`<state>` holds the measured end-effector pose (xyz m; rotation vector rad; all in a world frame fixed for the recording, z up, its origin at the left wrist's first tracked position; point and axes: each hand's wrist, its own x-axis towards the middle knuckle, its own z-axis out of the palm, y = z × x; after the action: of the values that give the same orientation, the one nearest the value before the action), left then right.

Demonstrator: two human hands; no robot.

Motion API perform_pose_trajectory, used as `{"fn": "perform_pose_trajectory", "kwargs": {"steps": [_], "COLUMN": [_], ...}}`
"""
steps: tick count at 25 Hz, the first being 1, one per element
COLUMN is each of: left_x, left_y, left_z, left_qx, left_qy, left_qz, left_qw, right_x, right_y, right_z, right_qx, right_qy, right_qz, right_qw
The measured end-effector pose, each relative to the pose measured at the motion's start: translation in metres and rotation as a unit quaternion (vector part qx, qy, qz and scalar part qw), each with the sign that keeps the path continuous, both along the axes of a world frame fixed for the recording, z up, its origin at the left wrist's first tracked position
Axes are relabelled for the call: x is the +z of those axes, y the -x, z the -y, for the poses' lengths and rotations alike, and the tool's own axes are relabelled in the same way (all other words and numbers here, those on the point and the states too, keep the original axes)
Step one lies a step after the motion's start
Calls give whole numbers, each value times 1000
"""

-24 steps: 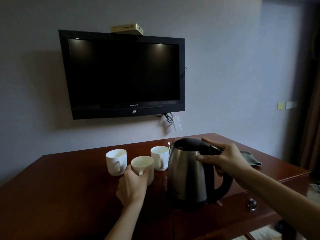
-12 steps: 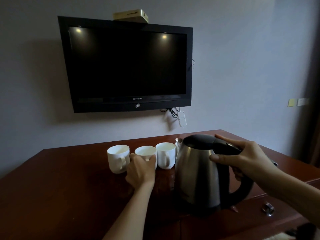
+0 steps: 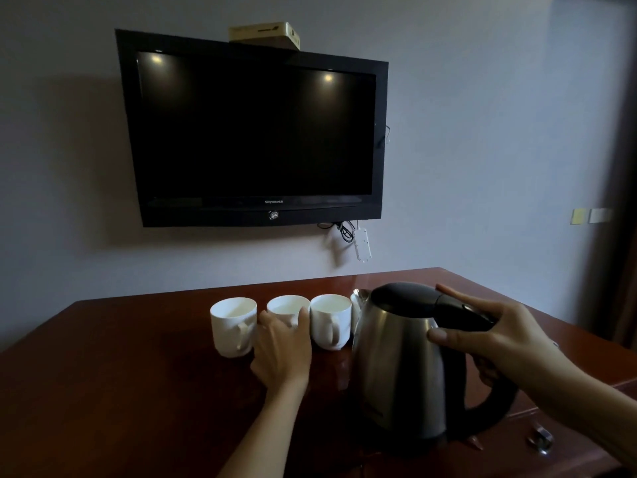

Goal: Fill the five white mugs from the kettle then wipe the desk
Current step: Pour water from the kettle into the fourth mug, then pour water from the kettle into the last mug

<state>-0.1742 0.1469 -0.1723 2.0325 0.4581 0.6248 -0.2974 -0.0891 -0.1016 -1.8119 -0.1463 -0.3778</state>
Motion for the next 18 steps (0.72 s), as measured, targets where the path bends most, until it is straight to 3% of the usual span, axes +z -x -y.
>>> {"fn": "perform_pose_trajectory", "kwargs": {"steps": [2,8,18], "left_x": [0,-7,-3], "left_y": [13,20,3], "left_z": [-9,-38,-59], "left_qx": [-2,57,66], "left_qy": [15,173,132], "left_qz": [8,8,-20], "left_qw": [1000,983,989], "right_x": [1,0,-2], "right_y": [3,4,-2], "right_z": [0,-5,2], "right_qx": [-11,-7,-9], "right_qy": [8,-5,-3], "right_qz": [-3,-10,-18], "right_qw": [1000,1000,1000]}}
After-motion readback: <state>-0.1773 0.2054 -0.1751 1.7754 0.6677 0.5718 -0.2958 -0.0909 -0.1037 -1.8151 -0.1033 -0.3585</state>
